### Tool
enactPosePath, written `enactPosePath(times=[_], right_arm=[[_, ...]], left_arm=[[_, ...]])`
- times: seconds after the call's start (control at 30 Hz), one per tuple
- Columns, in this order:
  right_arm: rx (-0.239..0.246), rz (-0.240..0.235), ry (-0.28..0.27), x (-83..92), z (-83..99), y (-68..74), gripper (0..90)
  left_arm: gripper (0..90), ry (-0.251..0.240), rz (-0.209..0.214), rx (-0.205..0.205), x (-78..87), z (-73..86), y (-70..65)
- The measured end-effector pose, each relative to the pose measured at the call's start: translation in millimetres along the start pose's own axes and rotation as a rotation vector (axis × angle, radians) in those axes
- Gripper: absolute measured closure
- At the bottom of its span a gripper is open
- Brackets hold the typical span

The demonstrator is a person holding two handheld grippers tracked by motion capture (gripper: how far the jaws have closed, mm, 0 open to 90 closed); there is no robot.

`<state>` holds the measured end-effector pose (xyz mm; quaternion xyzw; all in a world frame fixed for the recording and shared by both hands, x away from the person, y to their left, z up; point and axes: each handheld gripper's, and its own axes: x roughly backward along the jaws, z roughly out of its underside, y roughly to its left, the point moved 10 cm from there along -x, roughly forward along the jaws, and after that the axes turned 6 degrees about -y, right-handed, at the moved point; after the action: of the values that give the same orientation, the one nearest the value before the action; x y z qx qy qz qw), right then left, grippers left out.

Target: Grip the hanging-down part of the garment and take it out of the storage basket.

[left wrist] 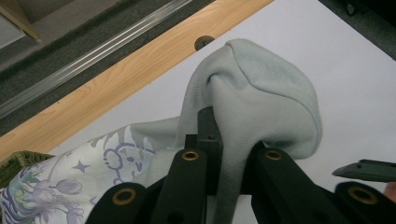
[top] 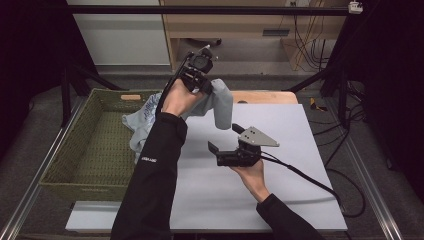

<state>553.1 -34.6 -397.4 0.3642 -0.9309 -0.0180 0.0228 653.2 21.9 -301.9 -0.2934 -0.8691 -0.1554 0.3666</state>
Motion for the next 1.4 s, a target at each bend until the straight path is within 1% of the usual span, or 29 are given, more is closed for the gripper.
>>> enactPosePath(times=[0.03,0.1,0.13,0.17,0.2,0.27,0.3,0.37,0.4,0.5,0.53,0.57,0.6,0.63,0.73,0.77,0.8,0.83,0.87,0.9,0.93,1.07,1.1,1.17,1.2,1.27,1.3,1.33,1.4], right_arm=[[-0.005,-0.001,-0.010,-7.6,-2.5,3.5,0.5],[-0.009,-0.002,-0.005,-14.4,-3.2,6.5,0.5],[-0.009,-0.002,-0.005,-14.4,-3.2,6.5,0.5],[0.003,-0.001,-0.009,-21.3,-3.5,7.3,0.5],[-0.006,0.003,-0.007,-24.2,-3.1,7.8,0.5],[-0.006,0.010,0.002,-31.0,-0.9,7.3,0.5],[0.008,0.005,0.005,-33.8,0.4,6.3,0.5],[0.005,0.010,0.013,-36.6,1.8,5.8,0.4],[-0.008,0.019,0.013,-42.7,2.5,6.1,0.5],[0.011,0.018,0.012,-48.7,2.5,3.6,0.6],[0.003,0.020,0.008,-51.1,1.7,4.2,0.6],[0.010,0.016,0.008,-52.7,1.3,4.2,0.7],[0.012,0.009,0.000,-54.5,0.2,4.9,0.8],[-0.001,0.009,0.004,-56.2,0.0,6.8,0.9],[0.013,-0.003,0.004,-59.7,0.0,10.0,1.1],[0.012,-0.004,0.008,-63.5,0.6,13.9,1.2],[0.029,-0.010,0.007,-65.8,1.3,14.3,1.3],[0.027,-0.008,0.013,-68.4,2.3,14.9,1.3],[0.069,-0.006,0.017,-71.3,4.2,11.6,1.3],[0.018,0.001,0.036,-73.1,5.9,14.1,1.4],[0.023,-0.002,0.024,-76.7,6.1,12.4,1.5],[0.015,0.007,0.042,-84.0,10.7,7.8,1.8],[0.020,0.018,0.060,-88.4,13.8,4.3,2.0],[0.022,0.013,0.049,-91.6,14.1,3.0,2.4],[0.007,0.020,0.053,-95.6,15.1,0.0,3.2],[0.019,0.016,0.045,-97.9,15.2,-2.7,3.6],[0.006,0.018,0.047,-99.9,15.5,-3.6,4.0],[0.015,0.021,0.044,-101.5,15.6,-5.9,4.6],[0.012,0.037,0.044,-107.7,16.0,-9.1,7.3]], left_arm=[[84.6,-0.002,0.001,0.000,0.2,-0.3,-0.3],[84.6,-0.001,0.000,-0.001,0.1,-0.1,-0.4],[84.6,0.001,0.001,-0.002,0.0,0.2,-0.6],[84.6,-0.001,0.001,-0.003,0.2,0.2,-0.6],[84.6,0.000,0.001,-0.004,0.5,0.4,-0.3],[84.6,-0.001,0.002,-0.003,1.3,0.7,0.5],[84.6,-0.001,0.002,-0.003,1.3,0.7,0.5],[84.6,-0.008,0.003,0.000,1.8,0.4,0.4],[84.6,-0.008,0.001,0.000,2.2,0.4,0.7],[84.6,-0.009,0.001,-0.001,2.9,0.6,1.3],[84.6,-0.008,0.002,0.000,2.9,0.6,1.3],[84.6,-0.008,0.002,-0.001,2.7,0.5,1.1],[84.6,-0.008,0.002,0.000,2.5,0.5,1.1],[84.6,-0.007,0.002,0.001,2.3,0.4,1.2],[84.6,-0.003,0.001,-0.006,2.0,0.7,1.4],[84.6,-0.003,0.001,-0.004,2.4,0.7,1.7],[84.6,-0.006,-0.001,-0.002,2.6,0.4,1.8],[84.6,-0.004,-0.001,-0.003,2.9,0.6,1.7],[84.6,-0.005,0.000,-0.004,3.3,0.7,1.1],[84.6,-0.005,0.001,-0.004,4.0,0.8,1.0],[84.6,-0.009,0.000,-0.001,4.7,0.5,1.1],[84.6,-0.009,-0.002,-0.003,7.0,0.7,2.7],[84.6,-0.010,-0.001,-0.003,7.4,0.8,2.9],[84.6,-0.012,-0.001,-0.003,7.9,1.1,3.2],[84.6,-0.009,-0.002,-0.004,8.1,1.4,3.3],[84.6,-0.007,0.000,-0.007,8.6,1.7,3.2],[84.6,-0.007,-0.001,-0.007,8.6,1.8,3.4],[84.6,-0.007,-0.001,-0.006,8.3,1.8,3.4],[84.6,-0.006,-0.001,-0.006,7.6,2.0,3.3]])
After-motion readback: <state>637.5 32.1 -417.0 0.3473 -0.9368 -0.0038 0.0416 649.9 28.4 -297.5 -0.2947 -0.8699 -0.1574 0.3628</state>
